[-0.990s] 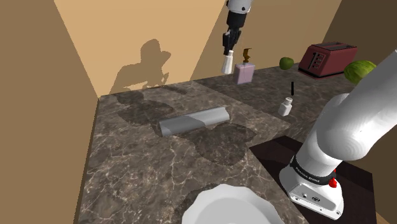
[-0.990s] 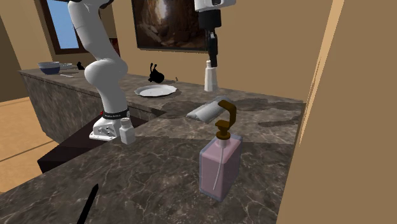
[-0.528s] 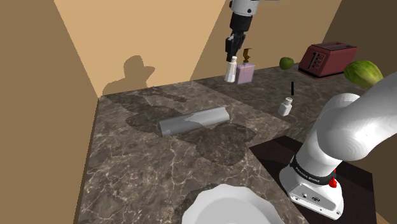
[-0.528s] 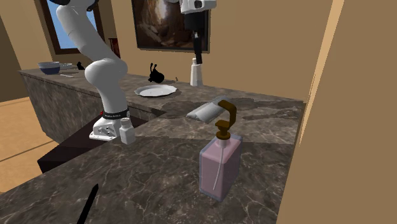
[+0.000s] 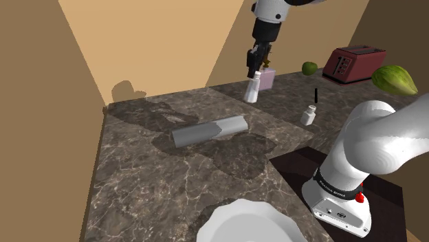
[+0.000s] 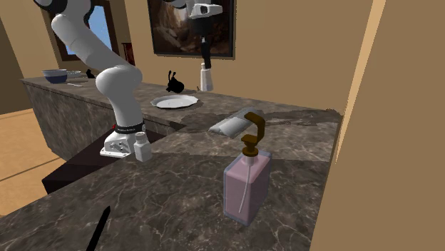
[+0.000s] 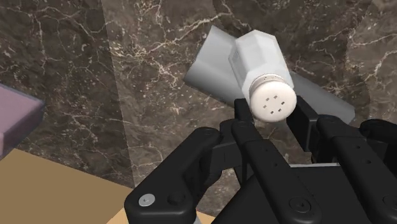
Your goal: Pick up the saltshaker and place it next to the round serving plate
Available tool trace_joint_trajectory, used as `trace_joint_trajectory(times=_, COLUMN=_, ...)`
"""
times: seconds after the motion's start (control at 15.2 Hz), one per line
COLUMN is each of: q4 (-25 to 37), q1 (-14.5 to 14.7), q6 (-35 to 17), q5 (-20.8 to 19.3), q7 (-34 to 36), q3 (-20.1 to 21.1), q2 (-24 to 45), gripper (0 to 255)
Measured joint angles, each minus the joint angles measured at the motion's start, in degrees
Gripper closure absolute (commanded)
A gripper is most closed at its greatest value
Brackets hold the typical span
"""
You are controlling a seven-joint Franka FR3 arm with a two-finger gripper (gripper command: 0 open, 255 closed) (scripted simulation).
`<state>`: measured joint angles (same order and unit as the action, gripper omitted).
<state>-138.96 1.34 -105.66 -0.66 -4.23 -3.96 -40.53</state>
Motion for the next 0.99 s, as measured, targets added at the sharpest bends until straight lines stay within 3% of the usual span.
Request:
trace_joint_trajectory(times=0.53, q4=-6.82, q1=3.74, q6=4.89, q5=5.17, q7=9.43, q3=8.78, q2=-11.95, gripper=255)
trace_joint_trajectory(times=0.99, q4=-7.86, q1=8.19, q6=9.63, q5=11.55, q7=18.50, q3=17.28, q2=-18.39, gripper=255)
